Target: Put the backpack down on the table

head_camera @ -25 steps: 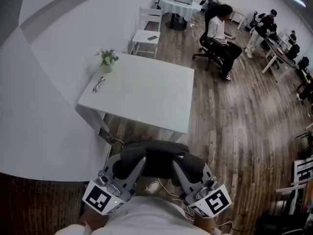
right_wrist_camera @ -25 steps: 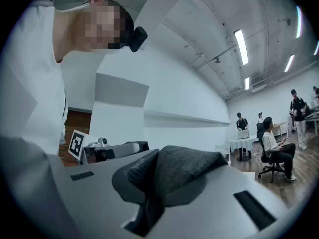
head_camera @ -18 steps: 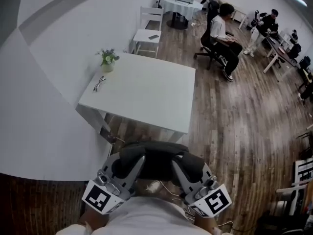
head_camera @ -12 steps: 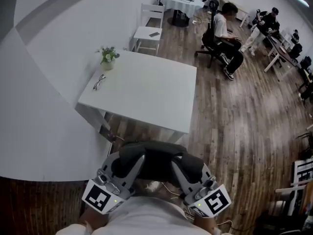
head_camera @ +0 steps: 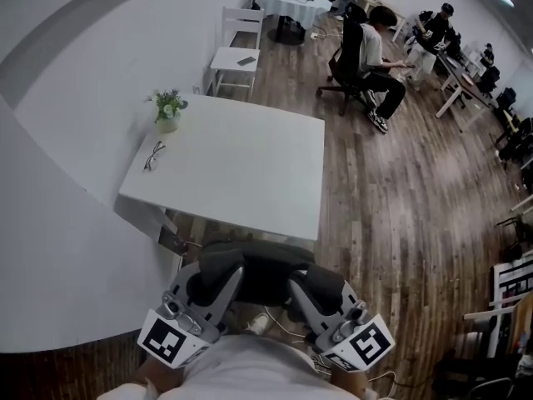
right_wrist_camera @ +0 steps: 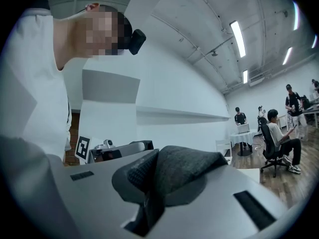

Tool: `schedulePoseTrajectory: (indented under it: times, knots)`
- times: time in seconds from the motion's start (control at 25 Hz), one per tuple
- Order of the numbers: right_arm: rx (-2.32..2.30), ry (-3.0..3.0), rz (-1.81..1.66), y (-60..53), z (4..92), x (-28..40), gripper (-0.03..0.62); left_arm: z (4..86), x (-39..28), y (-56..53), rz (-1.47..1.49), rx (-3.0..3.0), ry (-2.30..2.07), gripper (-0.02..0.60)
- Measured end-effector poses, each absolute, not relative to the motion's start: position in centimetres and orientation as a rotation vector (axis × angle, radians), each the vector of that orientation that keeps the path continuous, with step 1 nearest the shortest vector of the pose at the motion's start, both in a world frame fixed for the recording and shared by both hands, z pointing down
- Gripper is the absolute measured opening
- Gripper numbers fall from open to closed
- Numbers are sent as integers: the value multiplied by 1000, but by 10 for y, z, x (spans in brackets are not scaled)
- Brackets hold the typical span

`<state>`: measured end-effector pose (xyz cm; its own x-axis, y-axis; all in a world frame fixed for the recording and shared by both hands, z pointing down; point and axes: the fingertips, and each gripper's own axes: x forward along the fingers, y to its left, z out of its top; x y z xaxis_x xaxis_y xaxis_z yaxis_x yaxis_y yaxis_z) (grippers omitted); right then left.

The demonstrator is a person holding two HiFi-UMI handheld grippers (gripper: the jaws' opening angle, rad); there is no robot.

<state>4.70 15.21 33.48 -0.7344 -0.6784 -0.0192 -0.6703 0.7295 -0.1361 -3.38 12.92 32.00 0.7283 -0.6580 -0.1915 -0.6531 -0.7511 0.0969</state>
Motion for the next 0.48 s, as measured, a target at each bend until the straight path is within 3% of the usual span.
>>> schedulePoseTrajectory:
  times: [0.48]
  knots:
    - [-1294, 2774, -198, 70, 326, 35, 51, 314, -43, 40, -363, 2928, -845, 51]
